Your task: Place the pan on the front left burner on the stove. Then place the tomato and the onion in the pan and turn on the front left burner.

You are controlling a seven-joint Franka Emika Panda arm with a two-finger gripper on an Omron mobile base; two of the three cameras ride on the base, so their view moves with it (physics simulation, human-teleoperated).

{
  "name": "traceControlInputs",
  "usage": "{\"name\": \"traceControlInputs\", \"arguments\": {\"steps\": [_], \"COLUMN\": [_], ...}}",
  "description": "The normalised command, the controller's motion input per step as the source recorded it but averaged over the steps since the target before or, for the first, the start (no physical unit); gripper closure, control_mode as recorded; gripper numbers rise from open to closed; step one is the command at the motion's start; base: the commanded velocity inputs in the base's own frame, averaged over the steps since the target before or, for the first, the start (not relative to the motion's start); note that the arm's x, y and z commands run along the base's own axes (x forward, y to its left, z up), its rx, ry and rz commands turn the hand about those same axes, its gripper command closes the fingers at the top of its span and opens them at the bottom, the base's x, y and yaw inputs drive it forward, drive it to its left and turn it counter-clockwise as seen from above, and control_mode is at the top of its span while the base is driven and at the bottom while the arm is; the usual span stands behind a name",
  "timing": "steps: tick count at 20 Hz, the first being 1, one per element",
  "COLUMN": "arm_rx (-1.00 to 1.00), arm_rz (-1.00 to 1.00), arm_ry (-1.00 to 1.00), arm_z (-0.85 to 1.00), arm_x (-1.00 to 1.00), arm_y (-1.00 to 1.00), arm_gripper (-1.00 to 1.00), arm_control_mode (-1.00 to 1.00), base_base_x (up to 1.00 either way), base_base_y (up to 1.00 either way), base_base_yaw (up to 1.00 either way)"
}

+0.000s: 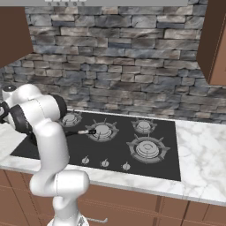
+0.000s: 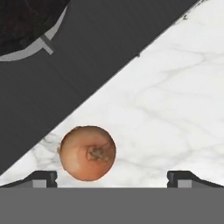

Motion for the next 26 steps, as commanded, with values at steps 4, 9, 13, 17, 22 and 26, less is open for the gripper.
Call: {"name": "traceControlInputs", "arguments": {"steps": [4,9,13,17,22,26], "arm_rx": [-0.08,-0.08,-0.04,-0.05,-0.07,-0.08], "arm_rz": [-0.02,-0.03,-0.04,-0.02,-0.02,-0.01], "arm_ry": [0.06,0.07,0.07,0.08,0.05,0.02], "arm_z": [-0.16,-0.16,-0.09,-0.15,-0.25,-0.23], "arm_x": [0.21,0.1,0.02,0.0,0.0,0.0], "arm_y": [0.0,0.05,0.09,0.03,0.0,0.0], "arm_gripper": [-1.0,-1.0,-1.0,-1.0,-1.0,-1.0], "arm_control_mode": [-1.0,-1.0,-1.0,-1.0,-1.0,-1.0], "base_base_x": [0.0,0.0,0.0,0.0,0.0,0.0], "base_base_y": [0.0,0.0,0.0,0.0,0.0,0.0], "base_base_yaw": [0.0,0.0,0.0,0.0,0.0,0.0]}}
